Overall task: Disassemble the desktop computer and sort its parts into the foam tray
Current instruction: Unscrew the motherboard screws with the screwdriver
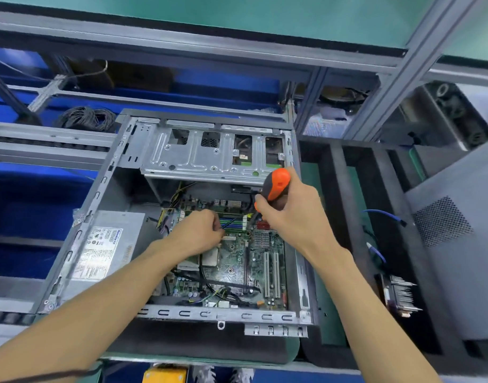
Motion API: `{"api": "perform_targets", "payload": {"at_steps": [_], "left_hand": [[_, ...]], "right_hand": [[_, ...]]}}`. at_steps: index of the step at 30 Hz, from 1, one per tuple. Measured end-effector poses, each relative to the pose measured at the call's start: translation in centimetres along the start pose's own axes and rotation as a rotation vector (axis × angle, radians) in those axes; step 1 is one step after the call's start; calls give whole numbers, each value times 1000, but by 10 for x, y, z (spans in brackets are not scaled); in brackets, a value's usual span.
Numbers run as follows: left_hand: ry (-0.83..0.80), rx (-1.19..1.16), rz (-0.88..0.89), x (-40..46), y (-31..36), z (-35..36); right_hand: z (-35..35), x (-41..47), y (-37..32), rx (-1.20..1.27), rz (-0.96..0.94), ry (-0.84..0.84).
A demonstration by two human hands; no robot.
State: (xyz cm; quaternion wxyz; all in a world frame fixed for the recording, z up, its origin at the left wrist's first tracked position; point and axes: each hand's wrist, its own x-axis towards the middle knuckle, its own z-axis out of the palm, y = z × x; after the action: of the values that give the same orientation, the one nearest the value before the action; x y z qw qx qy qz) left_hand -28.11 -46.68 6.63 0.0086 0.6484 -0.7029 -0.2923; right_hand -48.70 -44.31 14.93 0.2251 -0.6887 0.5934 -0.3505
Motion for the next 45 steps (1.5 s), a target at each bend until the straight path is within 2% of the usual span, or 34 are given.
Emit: {"api": "perform_targets", "payload": {"at_steps": [9, 19, 24, 33, 45], "left_hand": [[-24, -7, 3, 6, -3, 2], [-42, -9, -6, 6, -4, 2], [-41, -13, -10, 6, -3, 2], [-48, -16, -19, 6, -3, 1], [-47, -20, -28, 3, -2, -2]], "right_hand": [[4, -4, 1, -66, -3, -26], [10, 2, 2, -278, -57, -124], [10, 0, 5, -245, -49, -117], [12, 1, 4, -330, -64, -110], [9, -2, -1, -249, 0, -93]]}}
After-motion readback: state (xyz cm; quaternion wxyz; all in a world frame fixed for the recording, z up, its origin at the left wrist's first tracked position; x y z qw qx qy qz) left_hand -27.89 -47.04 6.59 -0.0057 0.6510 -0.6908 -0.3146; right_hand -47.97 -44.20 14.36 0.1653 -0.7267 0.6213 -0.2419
